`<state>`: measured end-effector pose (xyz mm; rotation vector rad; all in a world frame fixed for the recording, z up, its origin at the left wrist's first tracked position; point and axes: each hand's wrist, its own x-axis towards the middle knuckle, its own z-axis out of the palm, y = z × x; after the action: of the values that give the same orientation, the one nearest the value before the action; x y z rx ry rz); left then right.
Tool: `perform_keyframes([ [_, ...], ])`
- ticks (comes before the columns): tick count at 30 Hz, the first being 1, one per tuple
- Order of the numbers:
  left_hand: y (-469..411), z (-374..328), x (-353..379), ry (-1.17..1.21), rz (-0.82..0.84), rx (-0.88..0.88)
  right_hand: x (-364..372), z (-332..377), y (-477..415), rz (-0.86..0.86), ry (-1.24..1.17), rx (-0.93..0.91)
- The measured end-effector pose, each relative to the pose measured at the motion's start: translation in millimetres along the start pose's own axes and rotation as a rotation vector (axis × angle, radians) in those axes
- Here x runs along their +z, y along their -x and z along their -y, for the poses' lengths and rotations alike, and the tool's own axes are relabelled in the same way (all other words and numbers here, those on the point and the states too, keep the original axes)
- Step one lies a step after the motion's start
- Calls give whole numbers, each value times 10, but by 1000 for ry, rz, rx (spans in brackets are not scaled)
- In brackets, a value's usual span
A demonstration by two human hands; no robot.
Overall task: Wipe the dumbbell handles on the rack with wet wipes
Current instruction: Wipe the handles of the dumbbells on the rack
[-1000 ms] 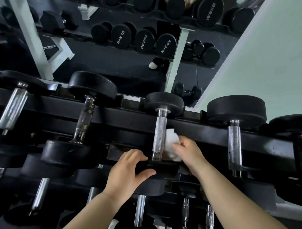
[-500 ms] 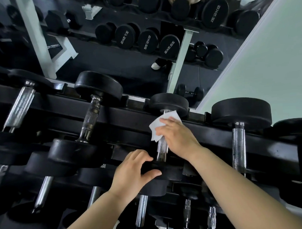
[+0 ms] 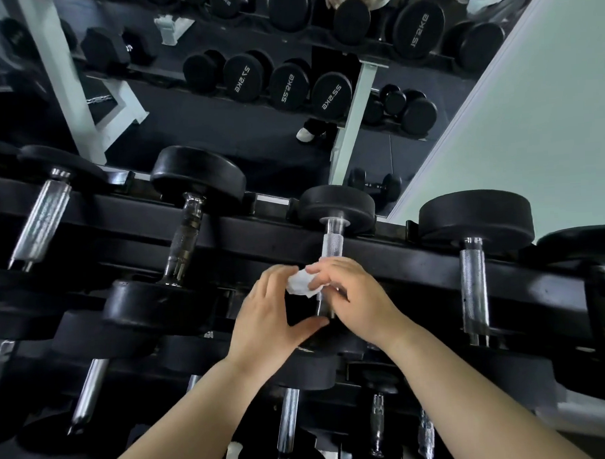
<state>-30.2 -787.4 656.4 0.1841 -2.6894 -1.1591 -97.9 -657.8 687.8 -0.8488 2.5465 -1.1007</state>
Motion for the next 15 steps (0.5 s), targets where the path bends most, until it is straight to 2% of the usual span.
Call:
perform_keyframes([
  [5,-214,67,3,-88,-50,142,35,36,57,-61,-66,73],
  [8,-297,114,-114,5,-67,-86,35,-65,155,-139,-33,127],
  [12,-392,263,-204,157,-143,-344,134,-195,423,-225,-104,299],
  [15,-464,251,-105,190,-4,-420,351,-195,544,-163,-66,285],
])
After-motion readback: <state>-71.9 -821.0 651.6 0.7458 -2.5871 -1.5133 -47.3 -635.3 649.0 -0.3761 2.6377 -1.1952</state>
